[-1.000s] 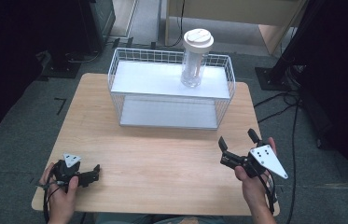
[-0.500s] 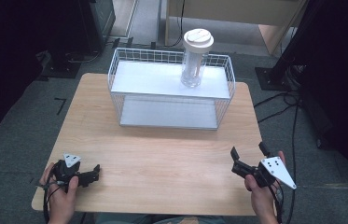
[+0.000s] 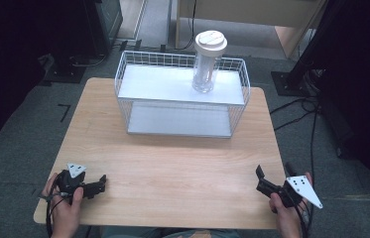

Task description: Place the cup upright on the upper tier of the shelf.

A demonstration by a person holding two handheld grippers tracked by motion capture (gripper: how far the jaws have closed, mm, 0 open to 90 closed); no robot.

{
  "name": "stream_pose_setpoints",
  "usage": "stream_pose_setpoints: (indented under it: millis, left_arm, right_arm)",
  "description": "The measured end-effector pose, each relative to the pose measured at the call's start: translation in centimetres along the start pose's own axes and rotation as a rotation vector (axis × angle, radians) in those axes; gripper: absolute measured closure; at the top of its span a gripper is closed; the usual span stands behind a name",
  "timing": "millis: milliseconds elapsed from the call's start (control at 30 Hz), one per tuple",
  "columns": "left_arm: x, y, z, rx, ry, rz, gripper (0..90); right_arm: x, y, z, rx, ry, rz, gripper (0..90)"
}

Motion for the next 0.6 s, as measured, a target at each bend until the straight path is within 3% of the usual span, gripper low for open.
stream_pose_setpoints:
  millis: [267,433,500,600]
  left_arm:
    - [0.0,0.0,0.0,0.0,0.0,0.0,0.2]
    - [0.0,0.0,0.0,0.0,0.0,0.0,0.2]
    - [0.0,0.0,0.0,0.0,0.0,0.0,0.2]
    - [-0.1,0.0,0.0,-0.001,0.002,0.005,0.2]
  right_arm:
    - [-2.2,-0.4,2.2,0.081,0.011,0.024,0.0]
    - [-3.4,-0.5,3.0,0.133,0.036,0.072,0.0]
    - [-3.8,-0.4,3.2,0.18,0.055,0.08,0.0]
    - [-4.3,-0.2,3.9,0.266,0.045,0.089,0.0]
Point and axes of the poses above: each handheld gripper's, and its own axes: y roughly forward along the jaws, z roughly out of its underside, x roughly to its left, the point moved 2 cm from there along y, roughly forward along the jaws, and after that the axes turned 8 degrees about y, right-handed, at the moved point
